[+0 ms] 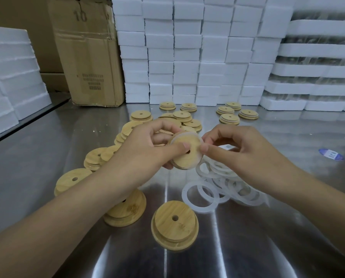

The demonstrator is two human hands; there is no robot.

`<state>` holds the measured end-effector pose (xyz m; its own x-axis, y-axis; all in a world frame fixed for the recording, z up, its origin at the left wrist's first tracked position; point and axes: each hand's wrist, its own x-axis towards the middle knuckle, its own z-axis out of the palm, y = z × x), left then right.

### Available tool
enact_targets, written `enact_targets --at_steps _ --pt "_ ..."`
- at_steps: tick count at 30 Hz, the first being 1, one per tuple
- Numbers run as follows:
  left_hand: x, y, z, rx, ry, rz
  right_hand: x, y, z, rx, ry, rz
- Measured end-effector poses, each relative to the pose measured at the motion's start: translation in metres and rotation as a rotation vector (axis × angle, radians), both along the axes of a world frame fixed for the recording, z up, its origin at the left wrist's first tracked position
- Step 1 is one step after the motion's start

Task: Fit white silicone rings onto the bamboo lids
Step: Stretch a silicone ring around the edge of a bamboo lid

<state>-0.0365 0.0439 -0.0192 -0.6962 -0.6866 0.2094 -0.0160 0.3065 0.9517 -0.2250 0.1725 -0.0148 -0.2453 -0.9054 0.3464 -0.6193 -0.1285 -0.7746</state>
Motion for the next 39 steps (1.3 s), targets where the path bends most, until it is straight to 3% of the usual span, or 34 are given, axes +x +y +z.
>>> enact_targets --at_steps 9,16,24,30,39 --pt "-0.004 0.005 -0.010 -0.047 -0.034 -0.059 0.006 0.000 -0.006 -0.041 0.148 -0.061" --pt "-0.004 0.002 -0.005 -0.081 -0.042 -0.055 -0.014 0.000 0.007 0.075 -0.009 -0.011" --pt "-0.002 -0.003 -0.009 -0.001 0.005 -0.001 -0.012 -0.002 -0.001 0.052 0.016 0.005" --pt "-0.003 -0.003 -0.010 0.018 -0.001 0.013 -0.007 -0.003 -0.006 -0.041 0.153 -0.040" --pt "-0.002 0.001 -0.012 -0.007 -0.056 -0.124 -0.005 -0.002 -0.002 -0.043 0.166 -0.025"
